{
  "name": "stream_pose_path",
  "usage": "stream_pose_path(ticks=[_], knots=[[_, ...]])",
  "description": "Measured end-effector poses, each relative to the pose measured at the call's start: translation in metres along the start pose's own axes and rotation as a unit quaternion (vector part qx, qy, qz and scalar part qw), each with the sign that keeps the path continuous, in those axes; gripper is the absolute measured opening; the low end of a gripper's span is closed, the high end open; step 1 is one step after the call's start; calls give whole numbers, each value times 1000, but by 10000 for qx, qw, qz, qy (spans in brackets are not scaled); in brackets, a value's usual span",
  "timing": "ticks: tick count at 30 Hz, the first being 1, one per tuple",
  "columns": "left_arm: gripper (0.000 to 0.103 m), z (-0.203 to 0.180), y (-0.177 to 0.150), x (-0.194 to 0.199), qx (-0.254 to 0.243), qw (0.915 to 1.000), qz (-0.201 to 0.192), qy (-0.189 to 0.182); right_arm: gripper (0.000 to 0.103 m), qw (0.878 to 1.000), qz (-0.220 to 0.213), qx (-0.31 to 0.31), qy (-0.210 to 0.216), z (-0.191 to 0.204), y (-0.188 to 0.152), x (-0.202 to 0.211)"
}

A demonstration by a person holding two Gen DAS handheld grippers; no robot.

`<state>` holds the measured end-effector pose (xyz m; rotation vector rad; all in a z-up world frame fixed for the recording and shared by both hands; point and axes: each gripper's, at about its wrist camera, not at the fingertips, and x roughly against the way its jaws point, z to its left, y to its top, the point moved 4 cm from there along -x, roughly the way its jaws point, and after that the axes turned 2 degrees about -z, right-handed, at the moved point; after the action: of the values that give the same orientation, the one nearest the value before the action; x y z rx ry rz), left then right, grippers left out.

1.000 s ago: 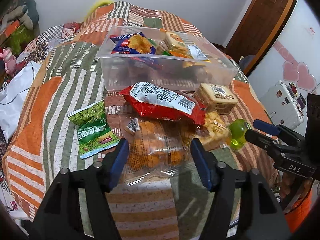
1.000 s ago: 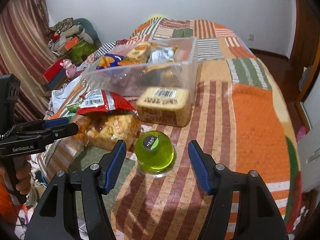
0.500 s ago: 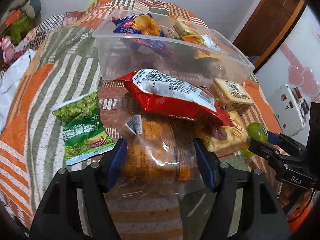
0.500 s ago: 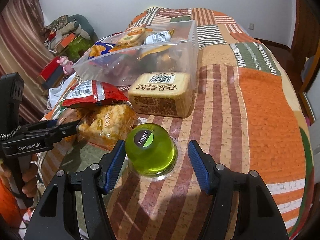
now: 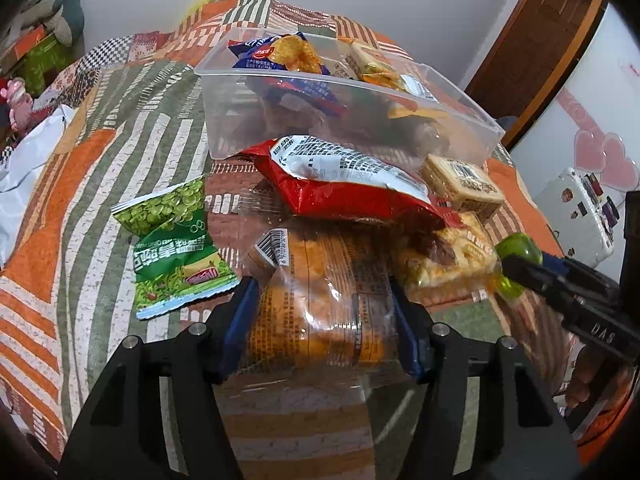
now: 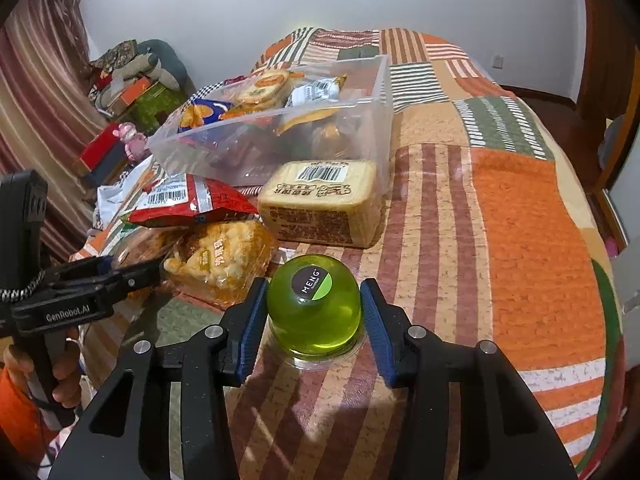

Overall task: Organize snacks
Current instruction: 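Grasp the orange biscuit bag with the left tool while the right tool grasps the green jelly cup, then carry the biscuit bag and jelly cup into the clear box and open both tools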

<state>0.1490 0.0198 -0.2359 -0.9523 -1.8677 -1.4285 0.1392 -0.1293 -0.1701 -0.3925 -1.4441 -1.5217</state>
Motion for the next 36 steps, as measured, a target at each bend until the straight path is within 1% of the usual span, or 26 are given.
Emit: stream_pose_path(ticks=[8, 14, 17, 25, 30, 36], knots=[[60, 3, -1, 26, -17, 9997, -224, 90, 43, 9999, -88, -121, -32, -6, -2, 9], [60, 2, 1, 49, -65, 9986, -493, 192, 43, 9995, -268, -149, -79, -5, 2, 20], [60, 4, 4, 60, -30, 9979, -625, 178, 43, 9992, -365, -152, -67, -4, 7, 25], [60, 1, 32, 84, -52, 9942, -1066, 134, 43, 9975, -698, -30, -80, 1, 28, 39], [60, -8, 53, 88, -163, 9919, -1260, 76, 43, 9960, -887, 45, -102, 3, 43, 44], [60, -16, 75, 84, -300, 9898, -1392, 40, 43, 9938, -1103, 99, -139, 4, 64, 47]])
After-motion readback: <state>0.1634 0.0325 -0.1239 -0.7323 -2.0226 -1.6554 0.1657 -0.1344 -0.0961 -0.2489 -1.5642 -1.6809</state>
